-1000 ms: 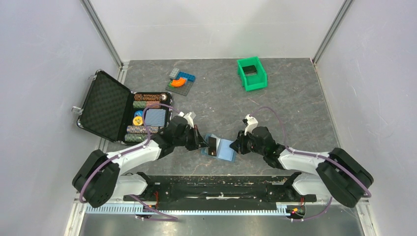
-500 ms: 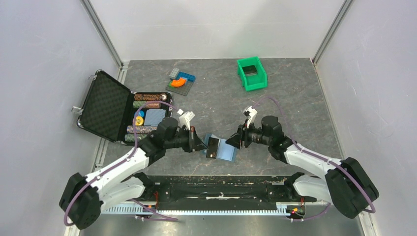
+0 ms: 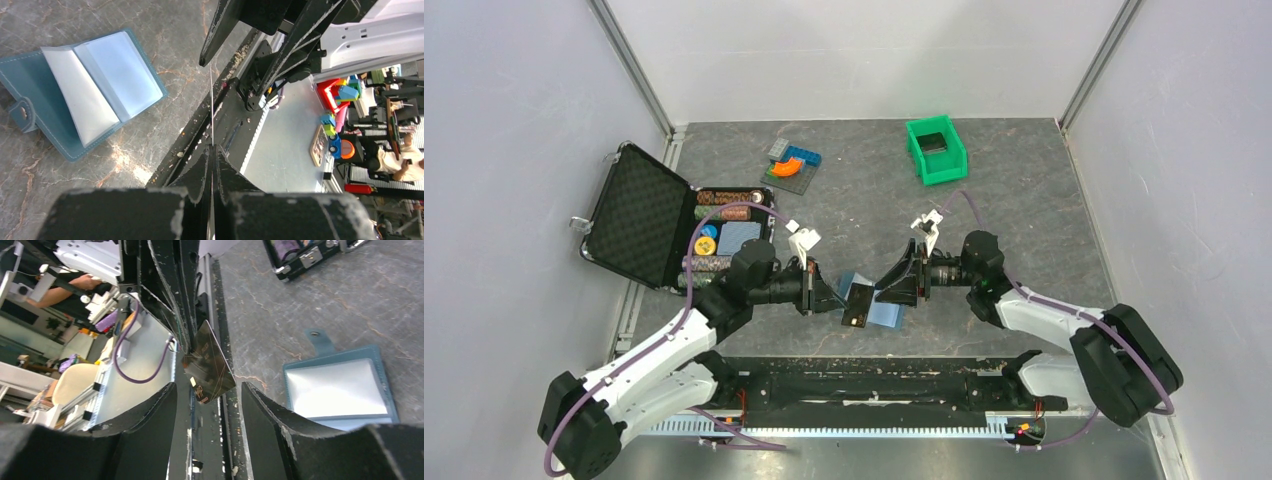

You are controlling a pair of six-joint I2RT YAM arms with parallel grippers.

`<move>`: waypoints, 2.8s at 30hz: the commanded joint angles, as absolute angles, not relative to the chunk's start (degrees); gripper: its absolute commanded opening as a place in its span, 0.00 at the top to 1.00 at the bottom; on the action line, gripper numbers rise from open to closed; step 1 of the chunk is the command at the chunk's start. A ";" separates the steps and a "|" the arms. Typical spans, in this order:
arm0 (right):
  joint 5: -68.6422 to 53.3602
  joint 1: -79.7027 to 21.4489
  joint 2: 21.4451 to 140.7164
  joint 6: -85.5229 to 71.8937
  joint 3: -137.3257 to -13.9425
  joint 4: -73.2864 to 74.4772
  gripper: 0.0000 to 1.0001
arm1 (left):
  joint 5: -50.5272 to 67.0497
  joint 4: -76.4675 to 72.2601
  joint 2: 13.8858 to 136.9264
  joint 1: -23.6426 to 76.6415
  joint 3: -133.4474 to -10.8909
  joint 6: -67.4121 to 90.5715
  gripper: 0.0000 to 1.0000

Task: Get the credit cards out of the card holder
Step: Place the credit card in the storage box.

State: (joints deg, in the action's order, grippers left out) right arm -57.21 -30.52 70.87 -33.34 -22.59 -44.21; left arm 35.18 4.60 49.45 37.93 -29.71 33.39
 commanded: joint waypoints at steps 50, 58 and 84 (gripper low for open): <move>-34.74 -8.45 69.94 -24.05 -41.25 -15.38 1.00 | 6.35 28.99 37.73 37.62 -40.80 18.53 0.00; -16.45 -2.01 83.71 -22.45 -56.28 -16.65 1.00 | 9.96 28.00 36.15 37.64 -39.04 19.66 0.00; -8.28 -2.45 121.71 -29.15 -89.40 -19.77 1.00 | 14.07 30.85 38.57 37.62 -39.29 18.99 0.00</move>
State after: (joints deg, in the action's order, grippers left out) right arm -8.51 -2.04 119.87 -27.53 -85.60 -16.99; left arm 14.02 31.27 39.27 37.93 -38.87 21.56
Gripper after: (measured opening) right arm 0.006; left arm 0.996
